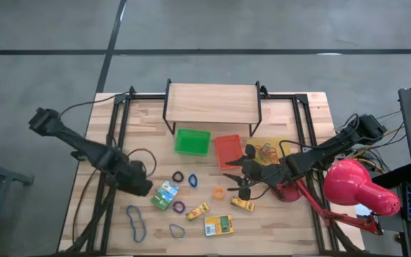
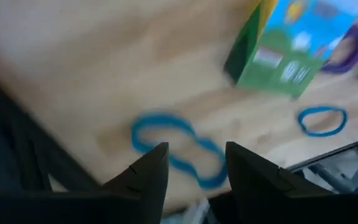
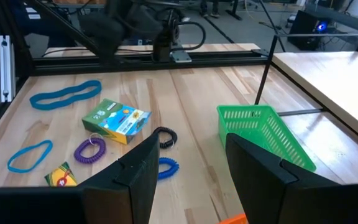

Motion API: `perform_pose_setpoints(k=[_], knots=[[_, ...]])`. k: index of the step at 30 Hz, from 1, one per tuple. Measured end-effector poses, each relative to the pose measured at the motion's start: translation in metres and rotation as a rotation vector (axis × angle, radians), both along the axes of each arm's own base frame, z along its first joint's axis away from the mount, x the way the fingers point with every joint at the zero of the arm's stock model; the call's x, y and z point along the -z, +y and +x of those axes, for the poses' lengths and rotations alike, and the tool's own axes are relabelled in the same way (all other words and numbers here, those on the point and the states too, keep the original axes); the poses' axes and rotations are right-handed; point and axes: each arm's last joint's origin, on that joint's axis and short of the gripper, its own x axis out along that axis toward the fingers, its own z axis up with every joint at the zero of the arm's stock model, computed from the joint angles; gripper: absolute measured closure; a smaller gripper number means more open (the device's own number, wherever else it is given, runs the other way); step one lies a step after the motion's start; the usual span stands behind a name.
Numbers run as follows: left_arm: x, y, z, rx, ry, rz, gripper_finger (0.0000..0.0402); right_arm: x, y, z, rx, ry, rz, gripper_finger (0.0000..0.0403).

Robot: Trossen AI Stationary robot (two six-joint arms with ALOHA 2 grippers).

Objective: Pick & Place Office Desk Supplies
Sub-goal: Put the left blue rubber band into the yellow bin

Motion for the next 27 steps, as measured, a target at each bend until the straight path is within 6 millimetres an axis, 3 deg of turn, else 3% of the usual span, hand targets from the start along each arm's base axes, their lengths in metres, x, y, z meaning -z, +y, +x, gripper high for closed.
perform_pose_setpoints(k=[5, 9, 17, 27], knots=[[-0.003, -0.030, 0.012, -0.106, 0.136, -0.016, 0.0239, 0.000, 0.000, 0.000, 0.000, 0.002, 0.000, 0.0220], [0.004, -0.044, 0.023, -0.139, 0.162, -0.015, 0.0239, 0.000, 0.000, 0.000, 0.000, 0.002, -0.001, 0.0220], [0.022, -0.054, 0.038, -0.224, 0.188, -0.029, 0.0239, 0.000, 0.000, 0.000, 0.000, 0.002, -0.001, 0.0220], [0.034, -0.058, 0.041, -0.367, 0.288, -0.017, 0.0239, 0.000, 0.000, 0.000, 0.000, 0.003, -0.001, 0.0220]])
